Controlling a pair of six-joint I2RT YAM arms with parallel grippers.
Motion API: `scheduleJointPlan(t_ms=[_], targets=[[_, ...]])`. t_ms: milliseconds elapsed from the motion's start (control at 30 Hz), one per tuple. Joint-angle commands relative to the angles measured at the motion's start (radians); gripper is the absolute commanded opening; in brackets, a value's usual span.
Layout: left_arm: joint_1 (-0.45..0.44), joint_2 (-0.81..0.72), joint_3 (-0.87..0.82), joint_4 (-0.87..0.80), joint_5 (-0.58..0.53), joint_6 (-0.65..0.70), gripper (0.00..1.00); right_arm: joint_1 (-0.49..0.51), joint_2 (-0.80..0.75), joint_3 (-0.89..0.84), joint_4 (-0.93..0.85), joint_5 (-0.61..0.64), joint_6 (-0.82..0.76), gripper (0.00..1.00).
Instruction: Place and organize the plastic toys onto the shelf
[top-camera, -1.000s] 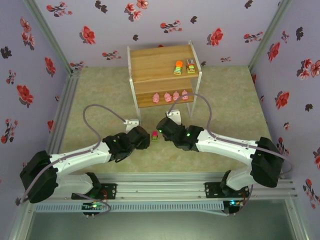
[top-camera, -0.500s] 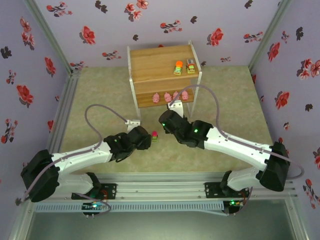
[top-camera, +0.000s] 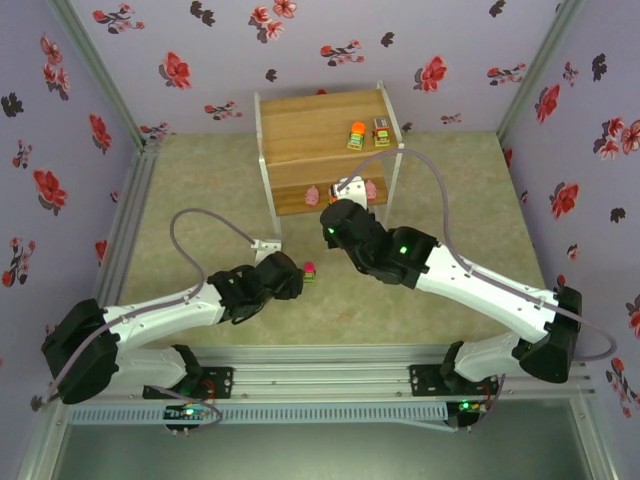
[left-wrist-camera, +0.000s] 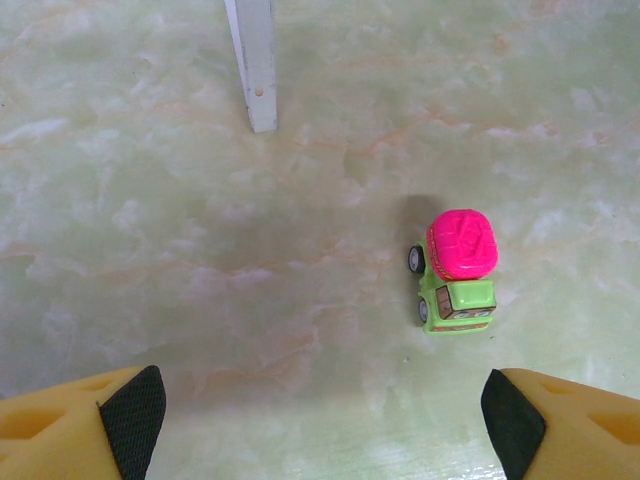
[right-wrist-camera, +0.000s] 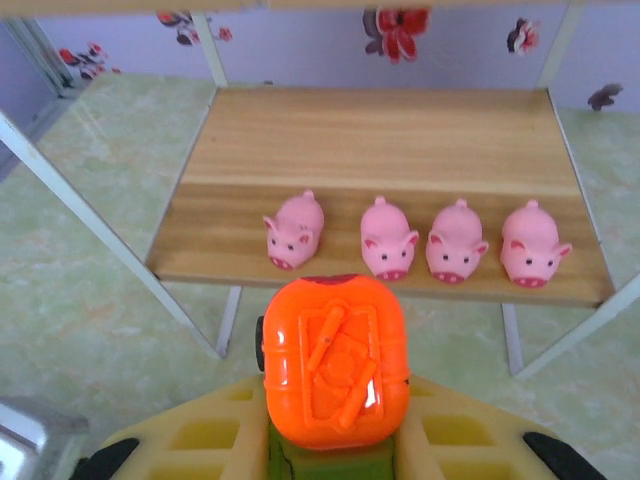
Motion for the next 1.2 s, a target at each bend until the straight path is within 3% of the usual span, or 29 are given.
scheduleJointPlan(t_ms=[0, 700, 1167], targets=[[0.009, -0.027, -0.018, 0.003, -0.013, -0.010, 0.86, 0.008, 0.007, 0.057, -0.019, 0.041, -0.052, 0.20], [0.016, -0.055, -0.052, 0.021, -0.015, -0.029, 0.86, 0.000, 0.117, 0.303, -0.036, 0.093, -0.171, 0.21], [0.016, -0.060, -0.046, 0.017, -0.013, -0.017, 0.86, -0.094, 0.249, 0.503, -0.079, 0.081, -0.242, 0.21]])
